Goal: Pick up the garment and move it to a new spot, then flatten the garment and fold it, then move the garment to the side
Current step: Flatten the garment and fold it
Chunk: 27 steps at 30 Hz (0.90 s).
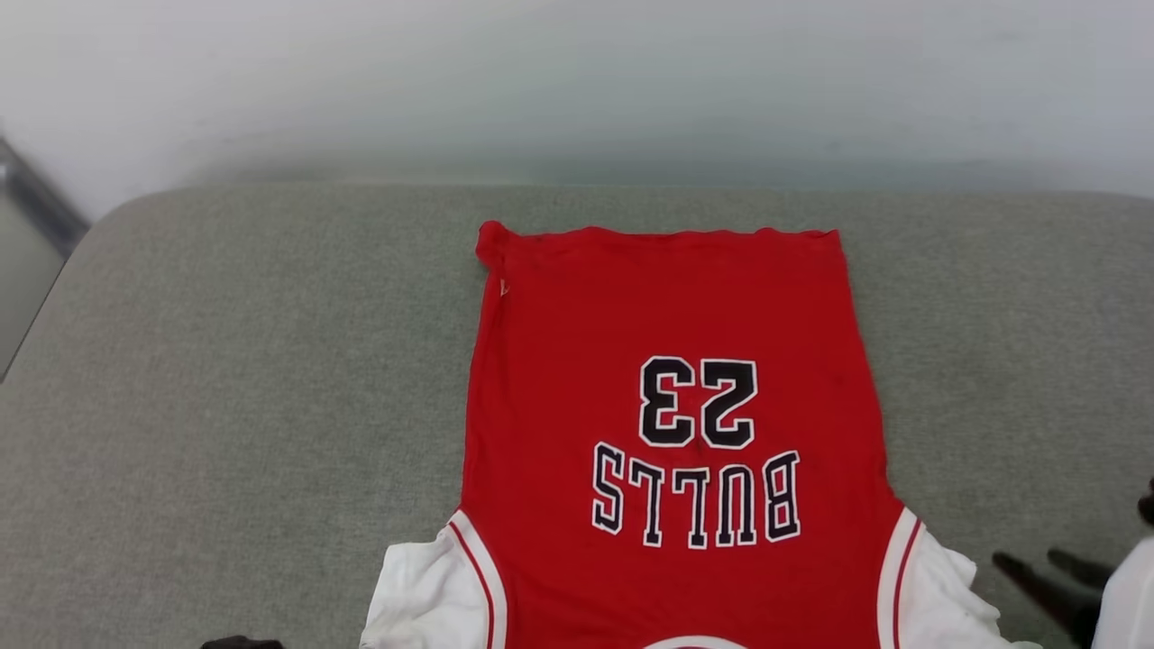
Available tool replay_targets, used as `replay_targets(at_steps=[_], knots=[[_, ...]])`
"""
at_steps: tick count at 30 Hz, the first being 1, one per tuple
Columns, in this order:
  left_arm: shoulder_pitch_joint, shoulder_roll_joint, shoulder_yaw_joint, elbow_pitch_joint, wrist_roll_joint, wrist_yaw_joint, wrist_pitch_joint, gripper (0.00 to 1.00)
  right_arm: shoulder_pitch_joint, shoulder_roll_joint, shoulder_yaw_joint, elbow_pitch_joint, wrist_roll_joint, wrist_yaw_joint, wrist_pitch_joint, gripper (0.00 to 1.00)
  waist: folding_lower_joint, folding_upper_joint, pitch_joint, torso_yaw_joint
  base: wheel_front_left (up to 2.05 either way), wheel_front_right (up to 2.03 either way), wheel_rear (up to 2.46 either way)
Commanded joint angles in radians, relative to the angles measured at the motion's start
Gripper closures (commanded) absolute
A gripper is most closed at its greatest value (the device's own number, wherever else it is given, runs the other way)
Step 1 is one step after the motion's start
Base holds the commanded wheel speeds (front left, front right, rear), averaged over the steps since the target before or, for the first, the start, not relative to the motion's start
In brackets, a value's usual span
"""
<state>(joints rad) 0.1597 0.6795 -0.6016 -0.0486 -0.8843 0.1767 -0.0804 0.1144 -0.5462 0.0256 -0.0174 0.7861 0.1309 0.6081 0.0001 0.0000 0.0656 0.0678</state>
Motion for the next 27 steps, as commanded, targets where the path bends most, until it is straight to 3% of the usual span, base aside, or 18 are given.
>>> replay_targets(at_steps=[1, 7, 14, 20, 27], knots=[[-0.015, 0.0, 0.001, -0.02, 0.006, 0.006, 0.006, 1.0, -0.035, 0.01, -0.024, -0.022, 0.004, 0.0, 0.045, 0.0, -0.0001, 0.0, 0.031, 0.026, 0.0, 0.0, 0.0], [-0.057, 0.027, -0.018, -0.15, 0.043, 0.01, 0.049, 1.0, -0.249, 0.084, -0.142, -0.086, -0.024, 0.0, 0.316, 0.0, -0.0001, 0.0, 0.15, 0.097, 0.0, 0.0, 0.0], [-0.134, 0.025, -0.045, -0.29, 0.089, 0.006, 0.102, 1.0, -0.583, 0.141, -0.225, -0.036, -0.202, 0.0, 0.601, 0.0, -0.0001, 0.0, 0.306, 0.193, 0.0, 0.0, 0.0], [-0.199, 0.011, -0.059, -0.367, 0.122, 0.0, 0.128, 1.0, -0.836, 0.177, -0.285, 0.073, -0.362, 0.0, 0.728, 0.0, -0.0001, 0.0, 0.407, 0.266, 0.0, 0.0, 0.0], [-0.242, -0.024, -0.068, -0.406, 0.129, -0.002, 0.129, 1.0, -1.013, 0.167, -0.314, 0.17, -0.511, 0.0, 0.771, 0.0, -0.0001, 0.0, 0.49, 0.326, 0.0, 0.0, 0.0]])
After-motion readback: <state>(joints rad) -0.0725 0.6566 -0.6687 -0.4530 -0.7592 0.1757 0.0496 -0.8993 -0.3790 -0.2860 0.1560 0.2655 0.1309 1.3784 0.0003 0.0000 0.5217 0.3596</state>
